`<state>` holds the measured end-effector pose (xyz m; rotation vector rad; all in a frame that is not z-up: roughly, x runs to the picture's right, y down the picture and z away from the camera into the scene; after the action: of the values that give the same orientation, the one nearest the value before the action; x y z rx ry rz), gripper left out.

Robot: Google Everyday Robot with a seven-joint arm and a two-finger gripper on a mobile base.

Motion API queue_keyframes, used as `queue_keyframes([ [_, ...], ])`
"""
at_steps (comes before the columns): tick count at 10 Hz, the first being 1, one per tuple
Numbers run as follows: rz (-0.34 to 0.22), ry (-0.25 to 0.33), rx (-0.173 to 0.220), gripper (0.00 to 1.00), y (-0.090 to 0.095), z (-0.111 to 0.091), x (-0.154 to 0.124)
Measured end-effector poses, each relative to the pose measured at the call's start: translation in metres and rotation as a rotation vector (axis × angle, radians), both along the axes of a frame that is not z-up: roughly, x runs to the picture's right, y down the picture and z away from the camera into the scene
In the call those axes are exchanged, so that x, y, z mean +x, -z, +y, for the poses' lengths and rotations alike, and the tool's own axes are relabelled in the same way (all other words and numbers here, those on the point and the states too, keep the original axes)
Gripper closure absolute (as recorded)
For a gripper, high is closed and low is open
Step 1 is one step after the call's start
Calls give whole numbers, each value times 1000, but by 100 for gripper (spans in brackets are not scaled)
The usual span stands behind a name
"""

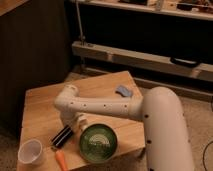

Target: Place the eraser in the ceramic cup

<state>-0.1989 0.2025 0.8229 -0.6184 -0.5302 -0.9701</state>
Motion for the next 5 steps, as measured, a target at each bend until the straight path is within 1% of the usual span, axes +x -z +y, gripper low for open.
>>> queue_keyframes([
  [1,-14,-14,3,100,-2,-9,7],
  [2,-38,-31,17,100,1,-23,12],
  [3,-90,-33,47,100,12,-41,11],
  [5,-208,-15,130,100,41,-76,7],
])
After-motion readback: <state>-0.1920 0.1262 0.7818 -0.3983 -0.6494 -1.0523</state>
